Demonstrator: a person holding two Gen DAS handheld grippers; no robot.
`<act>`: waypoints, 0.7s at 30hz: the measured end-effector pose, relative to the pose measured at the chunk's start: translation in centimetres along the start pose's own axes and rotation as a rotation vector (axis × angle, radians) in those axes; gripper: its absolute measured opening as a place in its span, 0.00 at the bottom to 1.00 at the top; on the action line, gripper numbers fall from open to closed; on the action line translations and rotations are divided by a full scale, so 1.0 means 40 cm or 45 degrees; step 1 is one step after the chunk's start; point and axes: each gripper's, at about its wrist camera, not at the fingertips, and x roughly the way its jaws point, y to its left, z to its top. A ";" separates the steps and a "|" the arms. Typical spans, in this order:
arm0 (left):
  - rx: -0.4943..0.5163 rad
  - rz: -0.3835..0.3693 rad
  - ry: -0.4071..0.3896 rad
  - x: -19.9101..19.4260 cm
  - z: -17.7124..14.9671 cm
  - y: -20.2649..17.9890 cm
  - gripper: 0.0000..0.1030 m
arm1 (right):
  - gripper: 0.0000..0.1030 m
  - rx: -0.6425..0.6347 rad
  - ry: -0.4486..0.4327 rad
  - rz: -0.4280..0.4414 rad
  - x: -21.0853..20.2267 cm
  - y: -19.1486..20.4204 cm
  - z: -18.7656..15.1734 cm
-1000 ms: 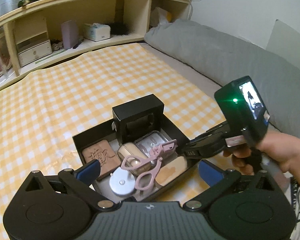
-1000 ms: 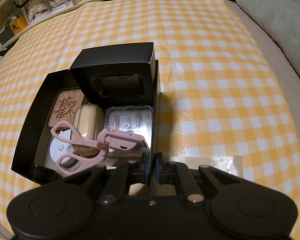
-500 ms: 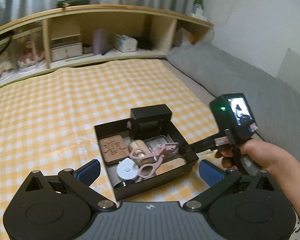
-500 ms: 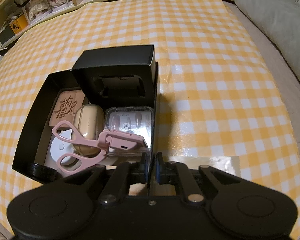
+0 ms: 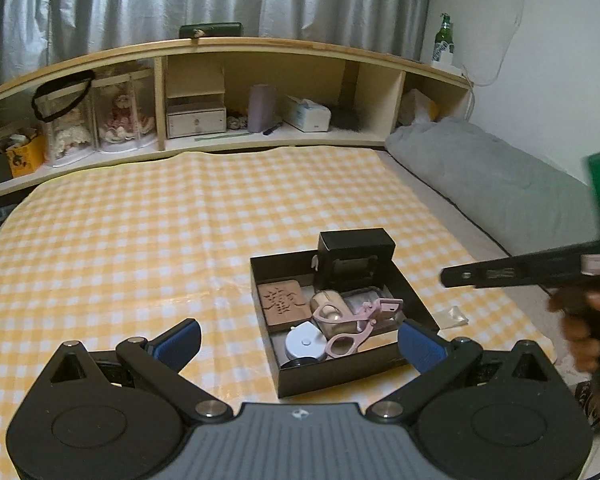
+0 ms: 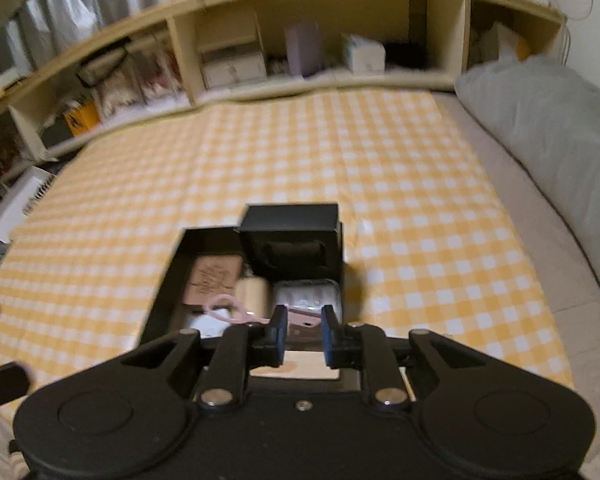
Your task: Organize rigid objects
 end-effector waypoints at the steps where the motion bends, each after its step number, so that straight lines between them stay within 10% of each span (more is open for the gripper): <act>1: -0.004 0.003 -0.007 -0.006 -0.003 0.003 1.00 | 0.22 -0.004 -0.019 0.006 -0.023 0.007 -0.006; 21: 0.023 0.119 -0.116 -0.090 -0.069 -0.006 1.00 | 0.87 0.034 -0.313 -0.137 -0.246 0.083 -0.189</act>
